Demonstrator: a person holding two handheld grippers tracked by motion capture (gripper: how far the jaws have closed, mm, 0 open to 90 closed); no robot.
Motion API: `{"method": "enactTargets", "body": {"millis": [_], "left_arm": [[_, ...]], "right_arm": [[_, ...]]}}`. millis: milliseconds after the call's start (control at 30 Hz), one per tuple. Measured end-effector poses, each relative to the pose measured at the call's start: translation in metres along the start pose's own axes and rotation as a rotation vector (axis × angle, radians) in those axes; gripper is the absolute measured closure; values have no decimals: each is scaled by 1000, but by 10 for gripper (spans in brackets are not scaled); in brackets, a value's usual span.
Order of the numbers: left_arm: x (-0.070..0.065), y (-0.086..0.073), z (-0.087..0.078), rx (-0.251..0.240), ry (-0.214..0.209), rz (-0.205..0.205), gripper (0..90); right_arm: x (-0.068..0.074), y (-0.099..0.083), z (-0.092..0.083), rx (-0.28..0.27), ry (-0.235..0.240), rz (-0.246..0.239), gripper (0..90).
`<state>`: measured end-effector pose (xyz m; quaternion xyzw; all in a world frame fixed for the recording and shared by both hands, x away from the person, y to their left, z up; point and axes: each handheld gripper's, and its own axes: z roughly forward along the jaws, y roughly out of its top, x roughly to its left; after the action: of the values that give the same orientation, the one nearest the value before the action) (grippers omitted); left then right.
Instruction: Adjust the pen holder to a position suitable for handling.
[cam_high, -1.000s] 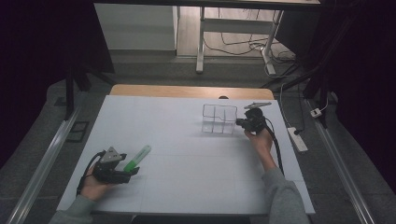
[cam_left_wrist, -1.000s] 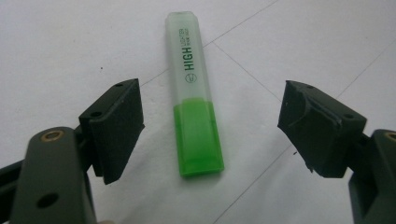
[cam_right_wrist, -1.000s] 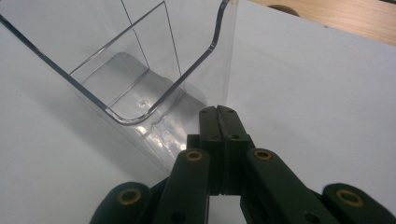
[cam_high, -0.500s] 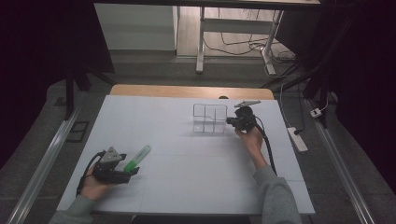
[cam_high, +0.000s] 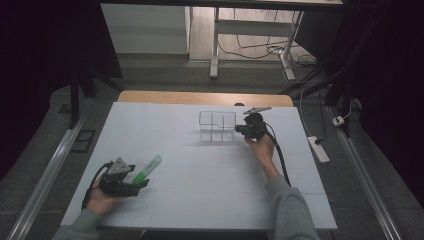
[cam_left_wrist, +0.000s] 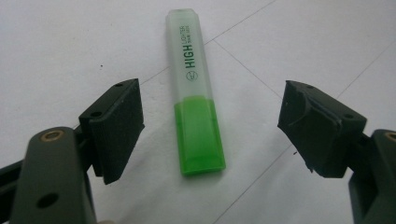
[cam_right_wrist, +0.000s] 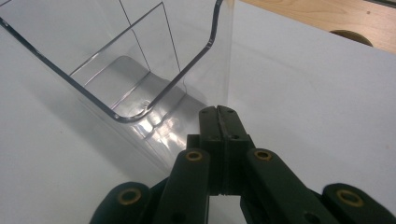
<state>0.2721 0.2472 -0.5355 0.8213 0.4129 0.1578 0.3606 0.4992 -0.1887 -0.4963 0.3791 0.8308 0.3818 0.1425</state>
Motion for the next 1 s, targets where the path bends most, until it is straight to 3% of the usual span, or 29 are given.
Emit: {"method": "enactTargets", "body": {"millis": [567, 800, 1000], "left_arm": [[0, 0, 0, -1, 2, 1, 219], [1, 0, 0, -2, 0, -2, 219], [0, 0, 0, -2, 1, -1, 219]], "right_arm": [[9, 4, 4, 8, 21, -25, 890], [7, -2, -9, 19, -2, -27, 890], [10, -18, -28, 24, -11, -28, 890]]}}
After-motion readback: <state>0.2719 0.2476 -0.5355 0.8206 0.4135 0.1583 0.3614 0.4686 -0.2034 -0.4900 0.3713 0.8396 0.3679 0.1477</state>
